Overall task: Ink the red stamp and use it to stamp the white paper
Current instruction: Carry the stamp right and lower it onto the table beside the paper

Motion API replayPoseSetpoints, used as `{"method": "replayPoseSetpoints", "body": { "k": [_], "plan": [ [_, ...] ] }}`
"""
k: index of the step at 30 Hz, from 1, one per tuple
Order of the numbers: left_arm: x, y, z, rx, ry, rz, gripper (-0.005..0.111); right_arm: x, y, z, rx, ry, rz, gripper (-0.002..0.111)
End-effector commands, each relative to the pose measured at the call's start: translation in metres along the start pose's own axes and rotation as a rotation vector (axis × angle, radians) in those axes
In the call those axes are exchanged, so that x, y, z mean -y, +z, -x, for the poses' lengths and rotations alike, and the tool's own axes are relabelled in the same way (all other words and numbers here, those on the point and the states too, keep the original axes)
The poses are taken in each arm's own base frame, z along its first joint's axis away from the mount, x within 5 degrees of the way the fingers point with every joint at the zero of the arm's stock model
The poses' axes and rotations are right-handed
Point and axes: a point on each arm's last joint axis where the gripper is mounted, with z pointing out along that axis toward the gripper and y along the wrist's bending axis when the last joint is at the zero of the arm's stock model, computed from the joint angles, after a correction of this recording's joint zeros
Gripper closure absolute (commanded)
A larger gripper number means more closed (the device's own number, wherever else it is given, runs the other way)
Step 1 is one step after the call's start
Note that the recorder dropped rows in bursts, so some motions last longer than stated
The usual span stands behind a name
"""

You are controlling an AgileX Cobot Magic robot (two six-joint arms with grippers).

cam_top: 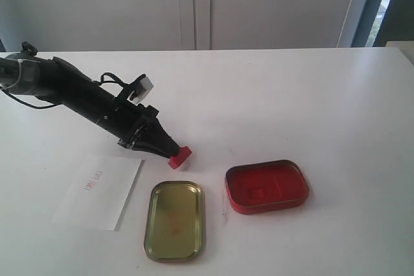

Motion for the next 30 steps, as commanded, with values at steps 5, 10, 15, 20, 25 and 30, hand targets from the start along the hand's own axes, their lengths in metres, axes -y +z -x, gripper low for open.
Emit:
{"method": "replayPoseSetpoints", "body": {
  "k": [5, 10, 15, 20, 25, 30],
  "plan": [
    [-0.012, 0.008, -0.005, -0.006, -0.052, -0.02, 0.107, 0.0, 0.0, 0.0, 0.007, 0.001, -0.003, 0.108],
    [-0.012, 0.008, -0.004, -0.002, -0.045, -0.01, 0.107, 0.0, 0.0, 0.0, 0.007, 0.001, -0.003, 0.108],
    [-0.014, 0.008, -0.004, 0.004, -0.07, 0.003, 0.096, 0.0, 0.0, 0.0, 0.007, 0.001, -0.003, 0.108],
    [-0.014, 0.008, -0.004, 0.005, -0.07, 0.006, 0.069, 0.0, 0.0, 0.0, 0.007, 0.001, -0.003, 0.108],
    [-0.014, 0.008, -0.004, 0.006, -0.07, 0.007, 0.056, 0.0, 0.0, 0.0, 0.007, 0.001, -0.003, 0.108],
    [-0.013, 0.008, -0.003, 0.006, -0.068, 0.006, 0.054, 0.0, 0.0, 0.0, 0.007, 0.001, -0.003, 0.108]
  ]
}}
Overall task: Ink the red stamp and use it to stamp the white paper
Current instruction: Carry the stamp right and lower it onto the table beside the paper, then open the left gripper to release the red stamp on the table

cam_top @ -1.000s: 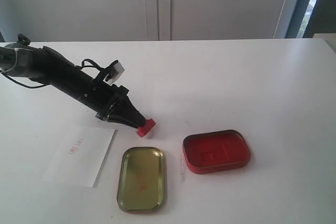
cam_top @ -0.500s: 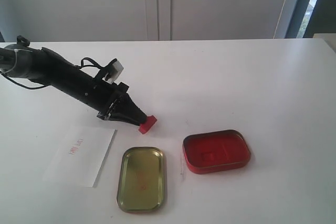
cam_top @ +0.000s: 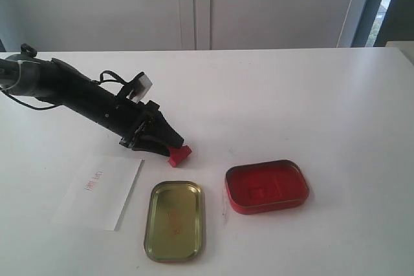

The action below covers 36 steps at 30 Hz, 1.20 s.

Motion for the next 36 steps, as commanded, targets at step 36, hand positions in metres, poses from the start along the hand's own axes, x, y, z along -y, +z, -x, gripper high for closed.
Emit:
{"method": "replayPoseSetpoints", "body": {
  "k": [36],
  "plan": [
    [0.026, -0.041, 0.032, -0.054, 0.097, 0.306, 0.062, 0.0, 0.0, 0.0, 0.007, 0.001, -0.003, 0.108]
  ]
}}
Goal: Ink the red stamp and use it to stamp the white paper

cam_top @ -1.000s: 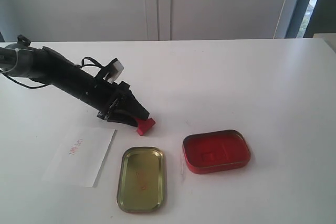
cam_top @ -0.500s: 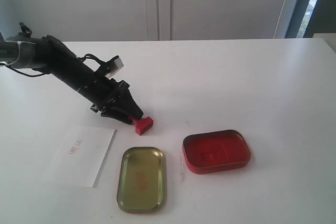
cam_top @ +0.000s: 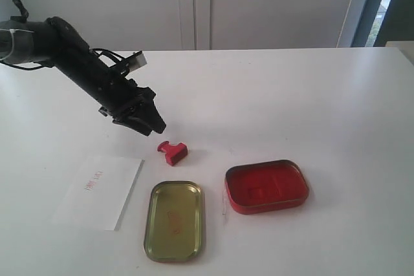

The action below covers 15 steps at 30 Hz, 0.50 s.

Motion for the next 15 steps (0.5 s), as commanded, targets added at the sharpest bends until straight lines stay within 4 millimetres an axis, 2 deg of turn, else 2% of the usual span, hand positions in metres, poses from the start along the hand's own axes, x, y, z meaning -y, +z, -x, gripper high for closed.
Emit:
{"method": "replayPoseSetpoints", "body": {
  "k": [1, 8, 15],
  "plan": [
    [0.0055, -0.005, 0.0007, -0.004, 0.006, -0.012, 0.065, 0.0003, -0.0002, -0.0002, 0.007, 0.001, -0.003, 0.108],
    [0.0061, -0.005, 0.0, -0.012, 0.006, -0.018, 0.105, 0.0003, -0.0002, -0.0002, 0.007, 0.001, -0.003, 0.108],
    [0.007, -0.0051, -0.0011, -0.025, -0.017, -0.028, 0.107, 0.0003, -0.0002, -0.0002, 0.007, 0.001, -0.003, 0.108]
  ]
}}
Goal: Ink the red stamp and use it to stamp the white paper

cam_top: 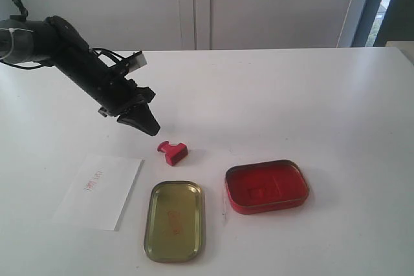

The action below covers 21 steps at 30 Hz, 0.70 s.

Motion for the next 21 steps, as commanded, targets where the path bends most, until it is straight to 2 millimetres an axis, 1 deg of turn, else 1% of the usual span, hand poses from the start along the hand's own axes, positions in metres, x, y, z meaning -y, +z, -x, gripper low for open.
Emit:
{"method": "replayPoseSetpoints", "body": {
  "k": [1, 4, 9, 15, 21],
  "plan": [
    [0.006, -0.004, -0.001, -0.016, -0.01, -0.023, 0.107, 0.0, 0.0, 0.0, 0.007, 0.001, -0.003, 0.108],
    [0.007, -0.005, -0.002, -0.03, -0.009, -0.033, 0.107, 0.0, 0.0, 0.0, 0.007, 0.001, -0.003, 0.108],
    [0.013, -0.015, -0.001, -0.028, 0.001, 0.001, 0.107, 0.0, 0.0, 0.0, 0.007, 0.001, -0.003, 0.108],
    [0.019, -0.031, -0.004, -0.053, -0.024, 0.104, 0.107, 0.0, 0.0, 0.0, 0.007, 0.001, -0.003, 0.108],
    [0.022, -0.038, -0.009, -0.109, -0.064, 0.166, 0.107, 0.0, 0.0, 0.0, 0.007, 0.001, -0.003, 0.108]
  ]
}}
